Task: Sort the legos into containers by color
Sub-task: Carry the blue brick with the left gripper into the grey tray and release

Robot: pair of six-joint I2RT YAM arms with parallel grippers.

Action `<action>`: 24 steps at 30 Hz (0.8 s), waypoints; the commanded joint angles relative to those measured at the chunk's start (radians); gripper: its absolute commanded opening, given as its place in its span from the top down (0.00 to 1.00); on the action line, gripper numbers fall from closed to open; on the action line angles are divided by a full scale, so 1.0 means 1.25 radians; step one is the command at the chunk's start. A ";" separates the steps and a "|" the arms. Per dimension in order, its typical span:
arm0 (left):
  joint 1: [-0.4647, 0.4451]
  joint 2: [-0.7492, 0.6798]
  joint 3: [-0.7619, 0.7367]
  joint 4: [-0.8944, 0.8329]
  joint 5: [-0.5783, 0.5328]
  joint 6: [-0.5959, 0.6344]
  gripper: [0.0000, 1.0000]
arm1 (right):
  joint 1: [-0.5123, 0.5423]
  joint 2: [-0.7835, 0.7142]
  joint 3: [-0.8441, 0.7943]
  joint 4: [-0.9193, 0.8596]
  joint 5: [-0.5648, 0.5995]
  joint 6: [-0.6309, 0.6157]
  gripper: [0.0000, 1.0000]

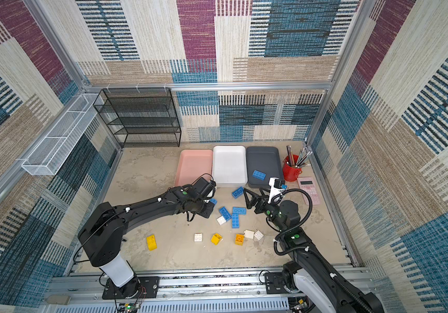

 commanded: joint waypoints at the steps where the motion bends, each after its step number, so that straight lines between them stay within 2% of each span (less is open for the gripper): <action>1: 0.000 -0.016 0.026 -0.014 0.021 0.012 0.79 | 0.000 -0.011 -0.003 0.034 -0.015 0.013 0.01; 5: 0.000 -0.002 0.078 -0.020 0.032 0.027 0.79 | 0.001 -0.025 -0.012 0.040 -0.023 0.024 0.01; 11: 0.001 0.078 0.219 -0.054 0.043 0.062 0.79 | 0.001 -0.071 -0.024 0.044 -0.040 0.053 0.01; 24: 0.003 0.363 0.590 -0.060 0.132 0.123 0.78 | 0.001 -0.189 0.006 -0.033 -0.061 0.041 0.01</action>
